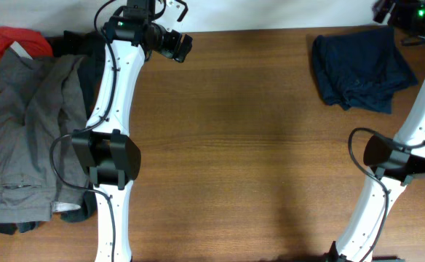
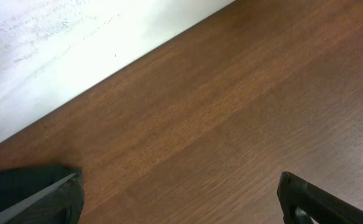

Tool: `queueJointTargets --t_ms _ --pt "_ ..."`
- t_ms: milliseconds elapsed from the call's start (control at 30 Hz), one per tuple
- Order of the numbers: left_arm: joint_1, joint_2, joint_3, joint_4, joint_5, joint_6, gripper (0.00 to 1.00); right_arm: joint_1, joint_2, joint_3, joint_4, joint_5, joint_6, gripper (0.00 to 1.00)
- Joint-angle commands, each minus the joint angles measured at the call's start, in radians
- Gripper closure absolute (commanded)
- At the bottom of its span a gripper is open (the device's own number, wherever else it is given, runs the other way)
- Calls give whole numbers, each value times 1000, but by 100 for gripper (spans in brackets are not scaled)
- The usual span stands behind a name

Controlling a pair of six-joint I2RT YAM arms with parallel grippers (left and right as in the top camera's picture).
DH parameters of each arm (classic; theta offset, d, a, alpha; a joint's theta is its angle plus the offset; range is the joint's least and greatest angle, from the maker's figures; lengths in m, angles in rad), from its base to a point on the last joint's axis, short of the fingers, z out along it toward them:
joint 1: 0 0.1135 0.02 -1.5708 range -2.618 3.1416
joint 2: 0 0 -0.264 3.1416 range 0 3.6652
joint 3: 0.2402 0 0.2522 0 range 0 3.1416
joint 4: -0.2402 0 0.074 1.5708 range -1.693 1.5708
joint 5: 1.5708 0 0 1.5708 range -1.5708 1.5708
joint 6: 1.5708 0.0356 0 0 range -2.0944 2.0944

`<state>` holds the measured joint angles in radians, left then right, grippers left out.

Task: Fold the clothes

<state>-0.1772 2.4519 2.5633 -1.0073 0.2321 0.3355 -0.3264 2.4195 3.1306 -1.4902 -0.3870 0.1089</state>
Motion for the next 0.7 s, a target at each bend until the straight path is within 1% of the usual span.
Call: queueJointTargets --t_ms 0,100,133,267,367,400,500,600,667 --pt "-4 2 4 0 8 -10 1 61 -59 11 -57 -414 9 1" --pt "-4 2 4 0 8 -10 1 110 -65 11 -92 -648 10 1" --pt "-4 2 4 0 8 -10 1 125 -64 11 -92 -687 9 1" --pt "-4 2 4 1 8 -10 1 182 -63 9 -92 -645 2 1" --pt "-4 2 4 0 8 -10 1 191 -63 10 -95 -592 -8 2" --pt "-4 2 4 0 8 -10 1 191 -63 10 -110 -592 -44 1" --pt "-4 2 4 0 8 -10 1 194 -63 10 -207 -576 -320 1" --pt "-4 2 4 0 8 -10 1 226 -85 10 -185 -454 -544 2" --pt "-4 2 4 0 8 -10 1 266 -113 10 -148 -367 -608 1"
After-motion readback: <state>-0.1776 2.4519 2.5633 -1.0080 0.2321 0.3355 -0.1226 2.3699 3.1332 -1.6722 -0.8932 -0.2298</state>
